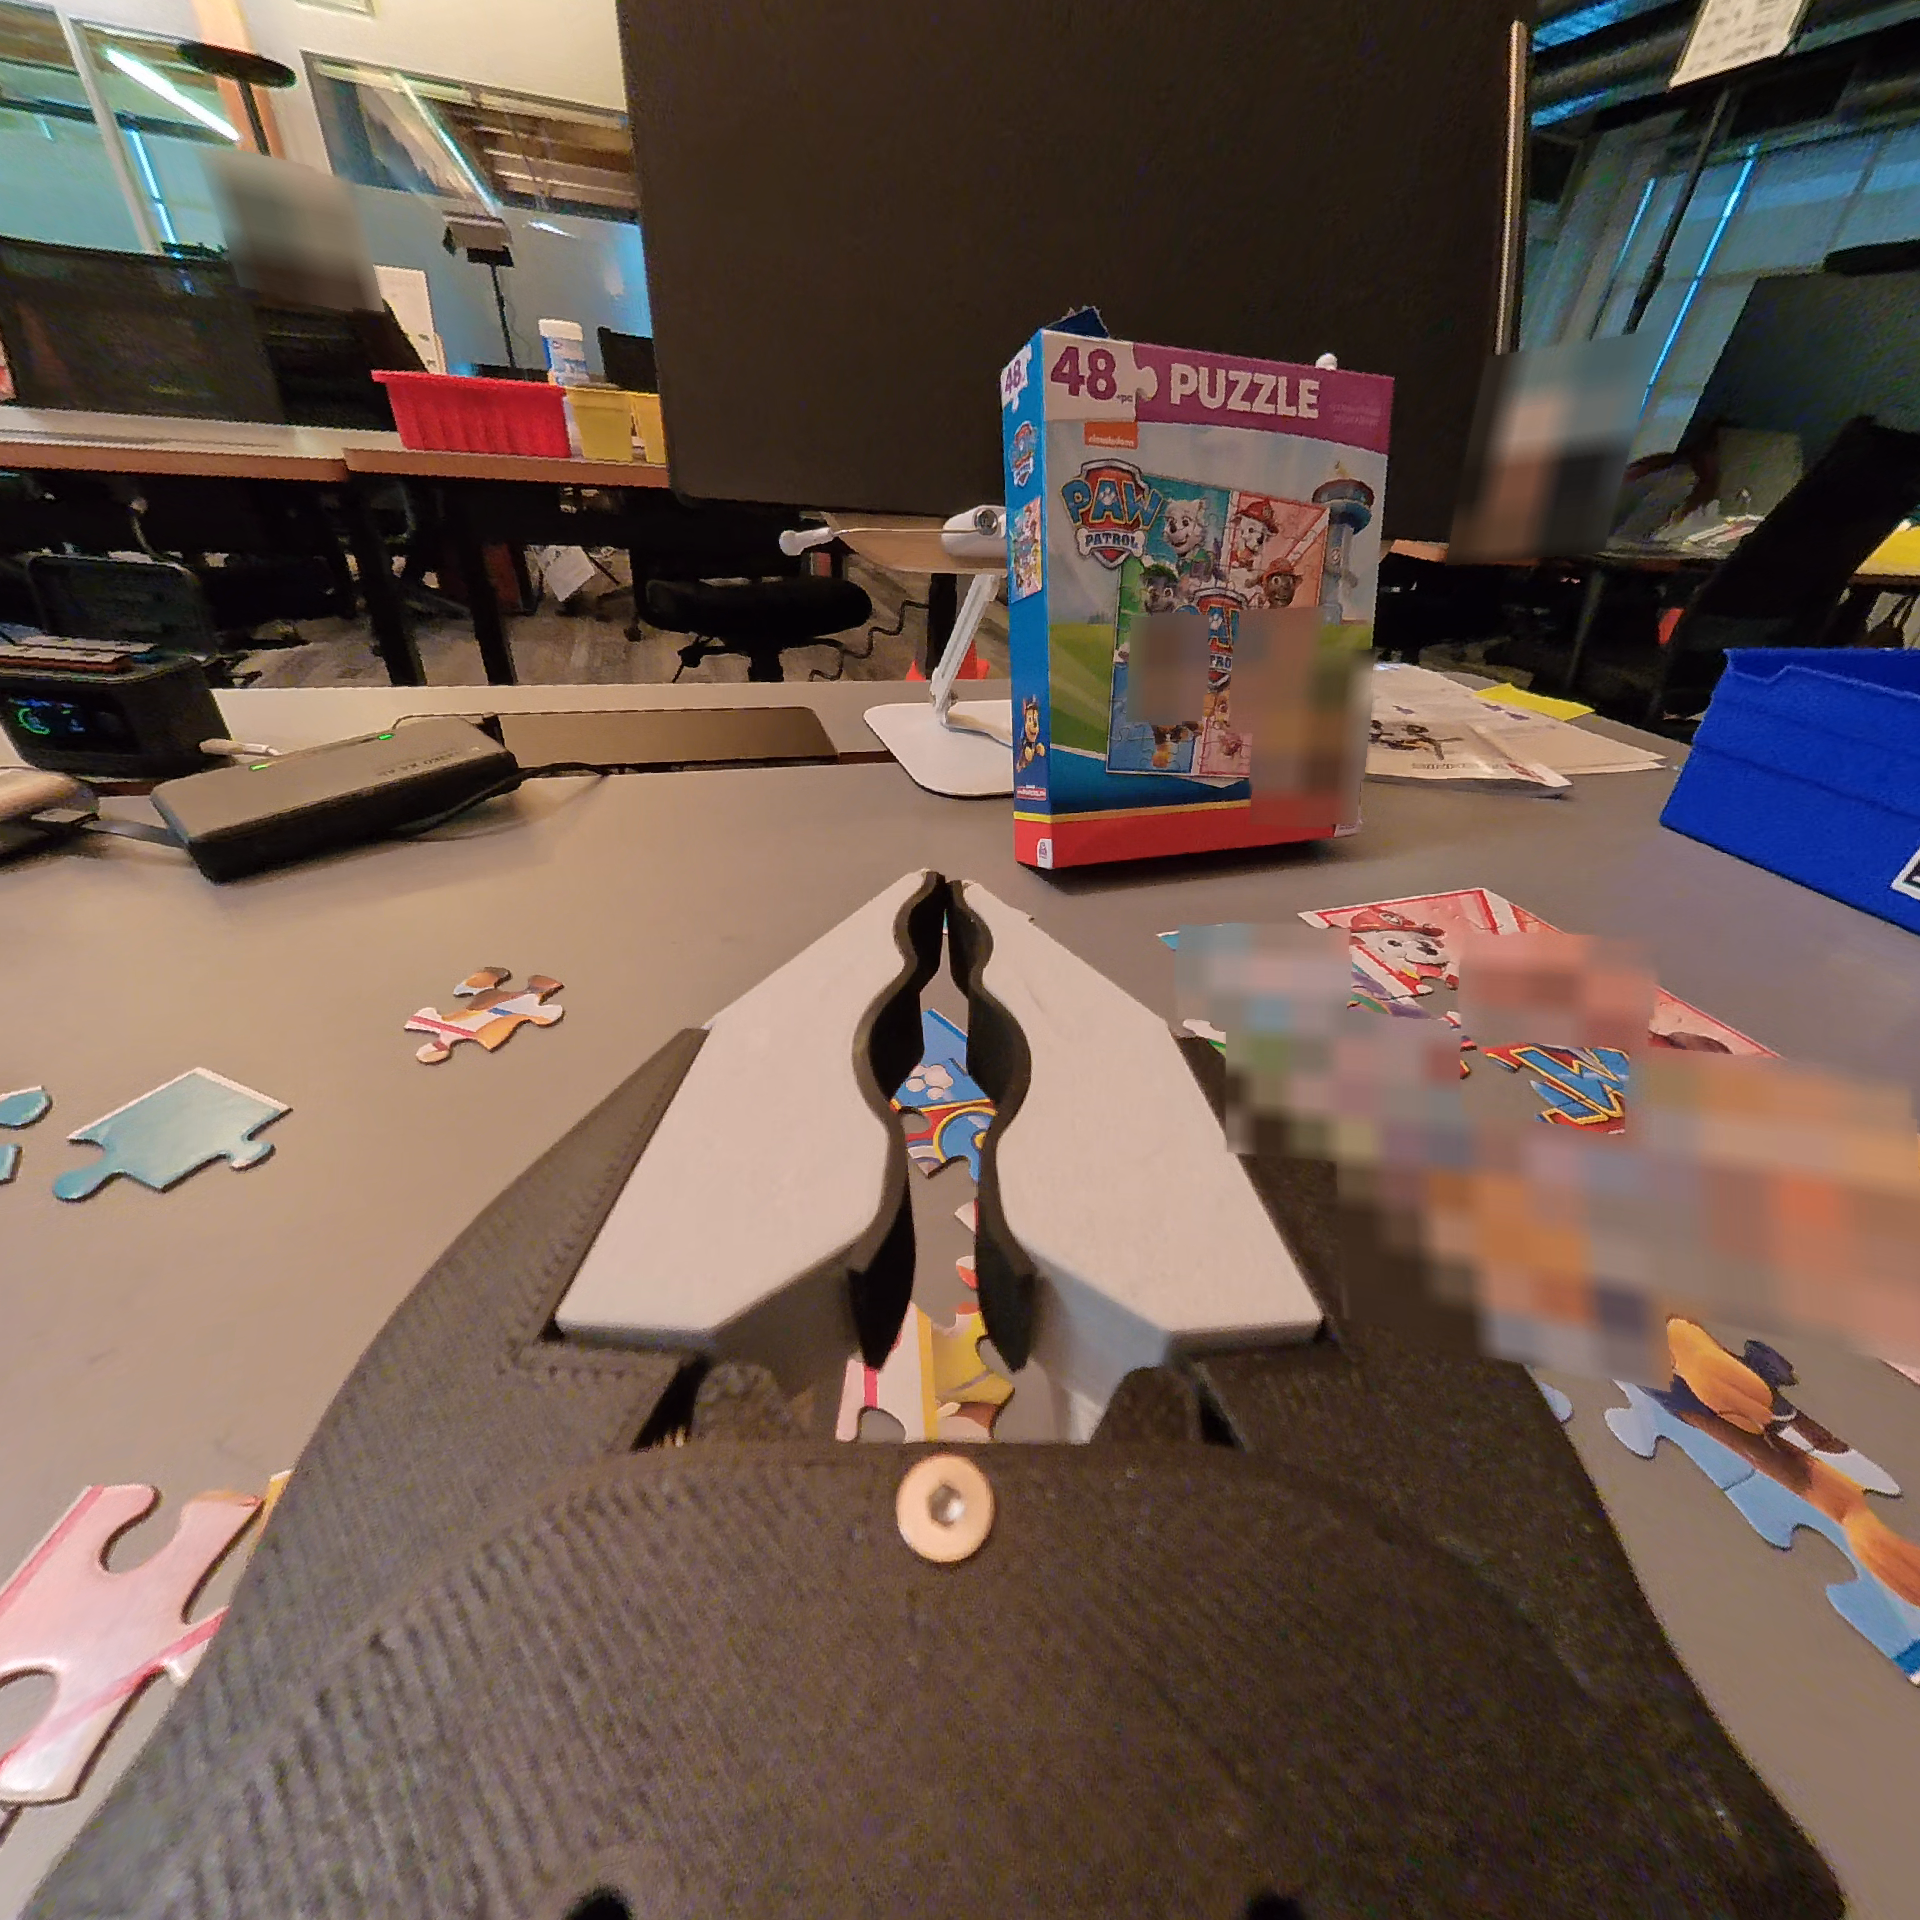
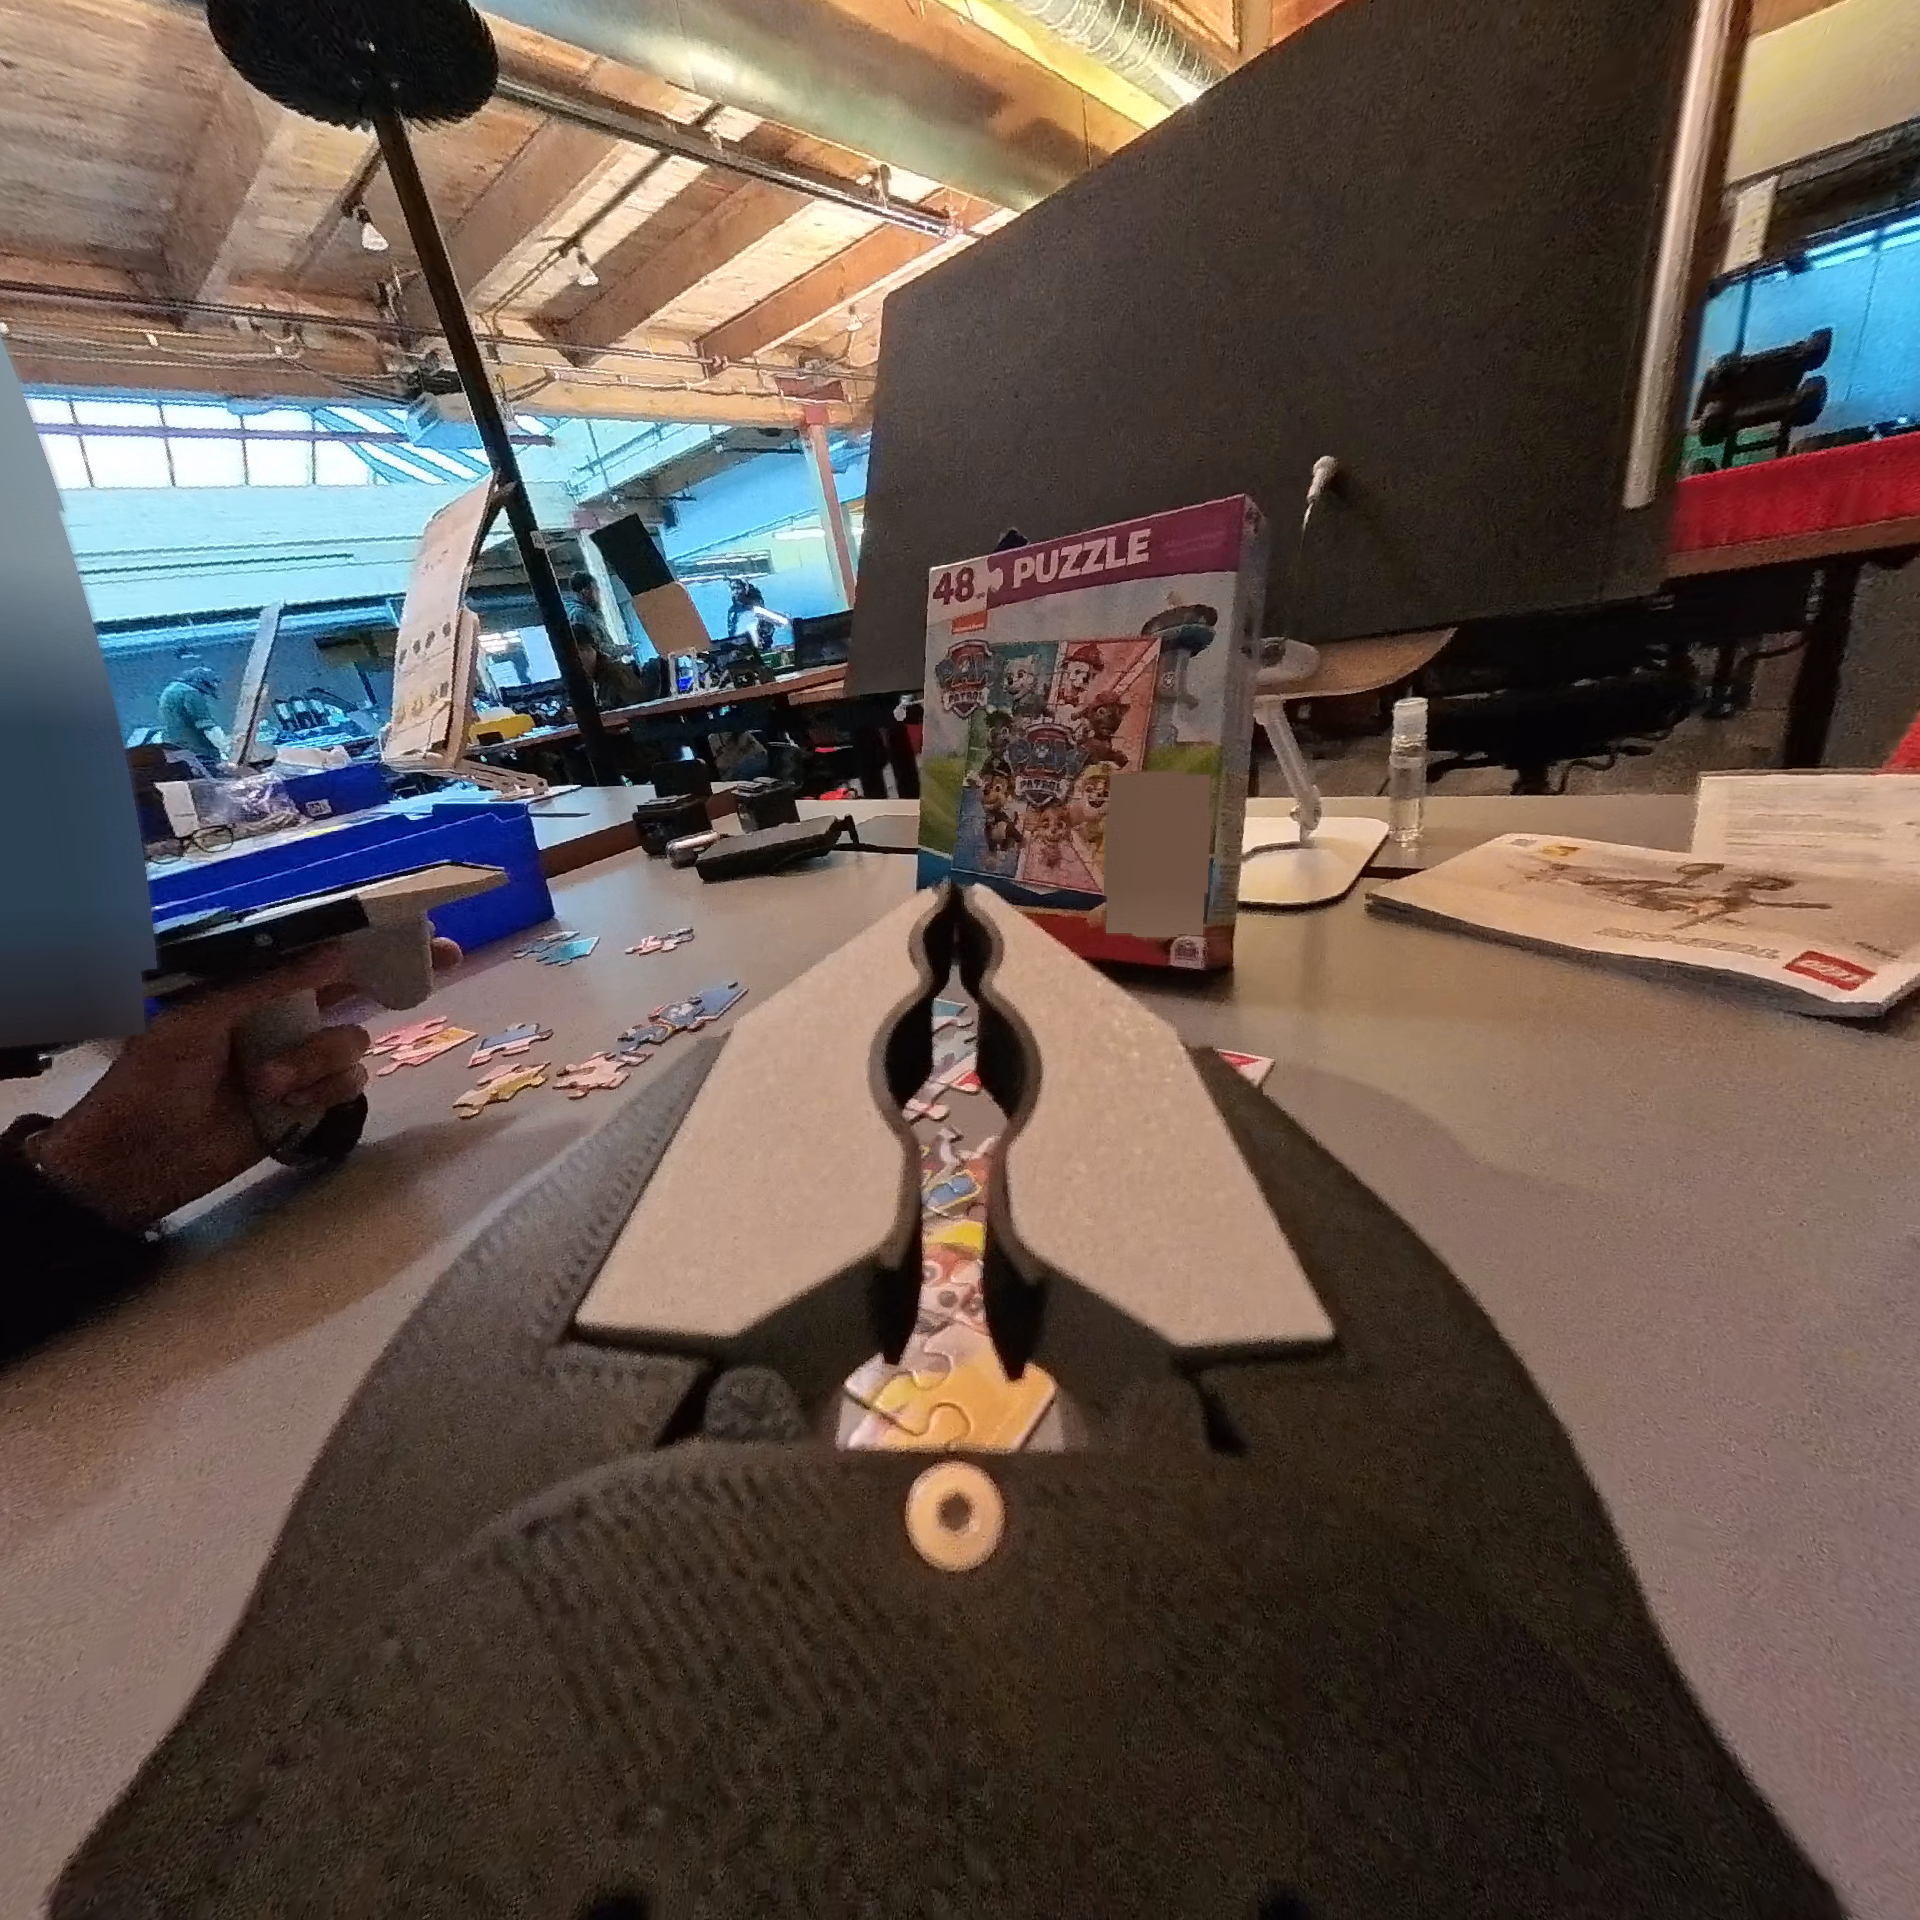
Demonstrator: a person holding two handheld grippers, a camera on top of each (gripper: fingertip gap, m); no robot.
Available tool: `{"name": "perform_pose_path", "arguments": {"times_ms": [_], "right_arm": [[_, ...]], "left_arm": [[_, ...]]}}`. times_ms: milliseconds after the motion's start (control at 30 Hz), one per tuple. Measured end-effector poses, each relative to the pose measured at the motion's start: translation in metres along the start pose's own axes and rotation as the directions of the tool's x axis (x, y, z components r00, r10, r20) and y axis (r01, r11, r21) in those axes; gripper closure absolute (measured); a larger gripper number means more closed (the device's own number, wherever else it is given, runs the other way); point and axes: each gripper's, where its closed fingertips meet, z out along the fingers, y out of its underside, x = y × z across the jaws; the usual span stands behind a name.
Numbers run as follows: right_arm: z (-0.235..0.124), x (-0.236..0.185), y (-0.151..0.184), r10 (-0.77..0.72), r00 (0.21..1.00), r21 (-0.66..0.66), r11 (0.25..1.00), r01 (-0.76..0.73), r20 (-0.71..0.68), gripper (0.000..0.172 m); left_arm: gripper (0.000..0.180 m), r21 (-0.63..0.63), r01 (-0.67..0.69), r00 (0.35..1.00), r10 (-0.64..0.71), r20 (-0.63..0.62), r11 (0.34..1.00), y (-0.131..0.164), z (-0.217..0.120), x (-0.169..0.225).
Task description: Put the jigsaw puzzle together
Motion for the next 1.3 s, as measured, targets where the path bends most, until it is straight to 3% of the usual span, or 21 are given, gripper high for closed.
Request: {"name": "perform_pose_path", "arguments": {"times_ms": [900,1100,1300], "right_arm": [[0.001,-0.001,0.005,-0.005,1.000,-0.028,1.000,0.005,0.004,0.172],[0.002,-0.001,0.006,-0.003,1.000,-0.032,0.999,0.004,0.005,0.172],[0.002,-0.001,0.007,0.001,1.000,-0.035,0.999,-0.001,0.006,0.172]], "left_arm": [[0.180,0.012,-0.018,0.999,0.017,0.040,1.000,-0.002,-0.001,-0.005],[0.180,-0.005,-0.054,0.987,0.052,-0.149,0.999,0.002,-0.001,0.028],[0.180,-0.010,-0.088,0.984,0.085,-0.154,0.996,0.004,0.000,0.032]]}}
